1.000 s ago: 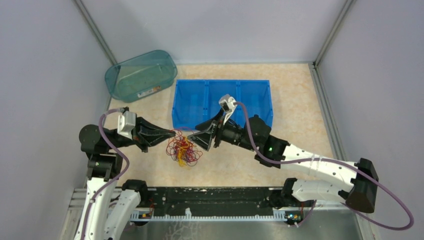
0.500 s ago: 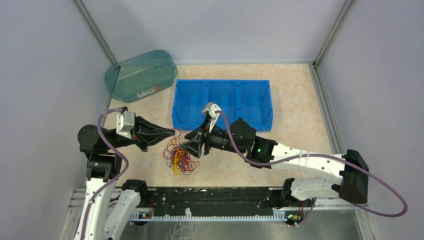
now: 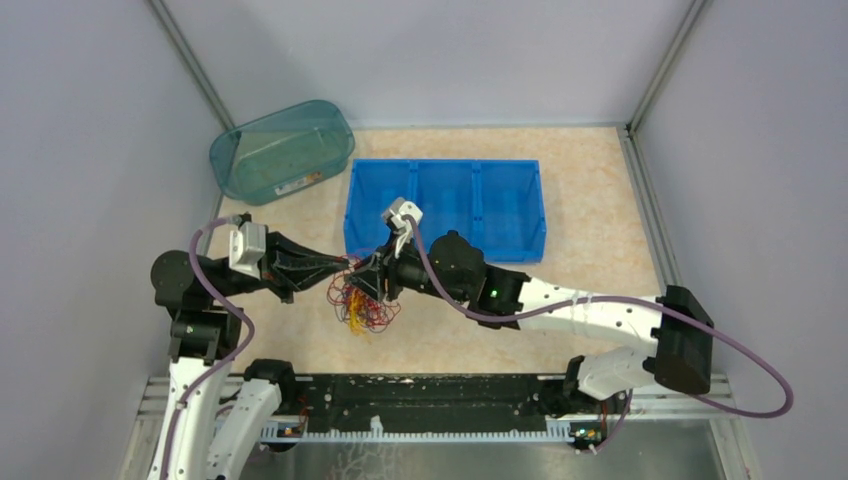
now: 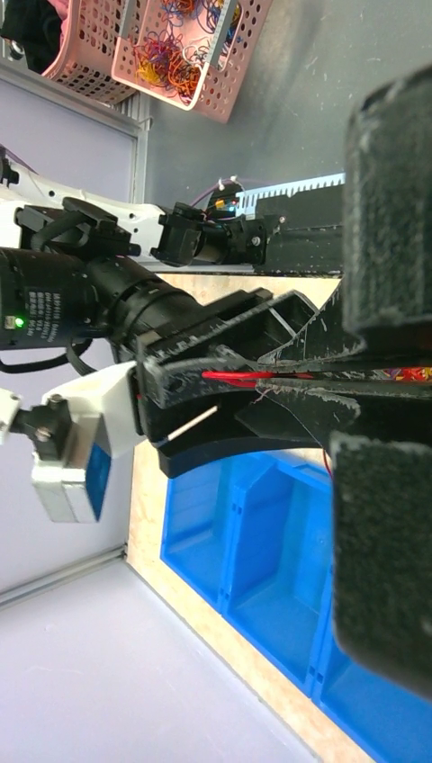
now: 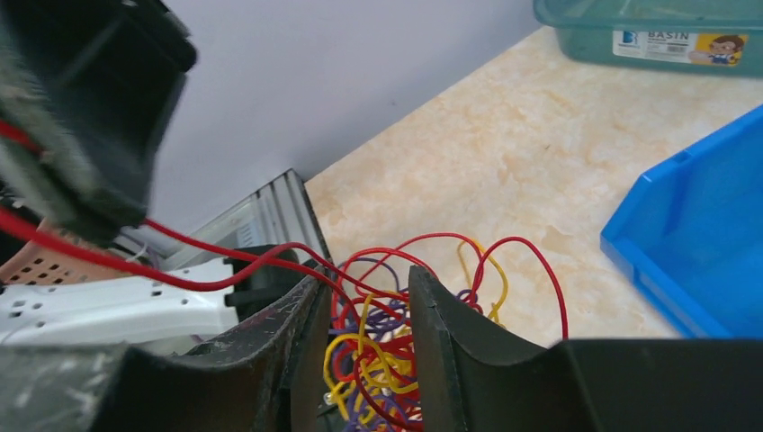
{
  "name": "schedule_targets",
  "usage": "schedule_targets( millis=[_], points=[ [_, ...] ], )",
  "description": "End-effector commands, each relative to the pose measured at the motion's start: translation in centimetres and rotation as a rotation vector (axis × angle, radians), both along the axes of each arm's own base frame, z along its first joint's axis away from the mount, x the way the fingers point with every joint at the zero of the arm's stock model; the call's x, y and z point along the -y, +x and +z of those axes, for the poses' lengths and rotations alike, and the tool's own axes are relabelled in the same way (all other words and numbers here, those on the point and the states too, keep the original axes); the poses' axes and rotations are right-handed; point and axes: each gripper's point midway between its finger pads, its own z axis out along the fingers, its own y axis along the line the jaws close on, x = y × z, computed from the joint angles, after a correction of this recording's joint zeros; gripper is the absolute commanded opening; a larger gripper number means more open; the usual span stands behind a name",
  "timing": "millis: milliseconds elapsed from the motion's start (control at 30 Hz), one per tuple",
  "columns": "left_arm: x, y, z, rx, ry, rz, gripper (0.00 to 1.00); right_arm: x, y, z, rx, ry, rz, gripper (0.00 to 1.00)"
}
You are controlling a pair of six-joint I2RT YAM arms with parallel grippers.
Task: Untangle the cables
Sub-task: Untie the cable.
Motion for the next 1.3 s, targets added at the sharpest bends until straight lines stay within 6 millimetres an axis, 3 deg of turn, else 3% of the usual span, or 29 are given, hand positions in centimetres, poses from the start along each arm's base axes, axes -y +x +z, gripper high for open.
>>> schedule_targets(
  millis=[0,133,367,600,1167,1267],
  points=[
    [-0.1,-0.5,1.8,0.039,-0.015,0.003,0.06,-0.8,1.4,2.7,0.045,0.05,-0.065,0.37],
    [0.0,-0.5,2.3,0.043,-0.022,0.003,0.07,-1.8,1.8,1.3,0.035,0.018,-0.071,0.35],
    [0.0,-0.5,4.0,0.033,-0.05,0.005,0.07,-3.3,2.1,-3.8,0.013,-0.093,-0.115,0.35],
    [-0.1,-0.9,6.0,0.032,-0.084,0.019,0.07,-3.0,2.7,-6.8,-0.008,-0.13,-0.173,0.38],
    [-0.8,-2.2,16.3,0.239,-0.202,0.083,0.04,1.7,2.5,-13.1,-0.09,-0.162,-0.269,0.38],
    [-1.2,-2.5,18.9,0.322,-0.233,0.116,0.02,2.3,2.4,-13.9,-0.106,-0.165,-0.28,0.38]
  ],
)
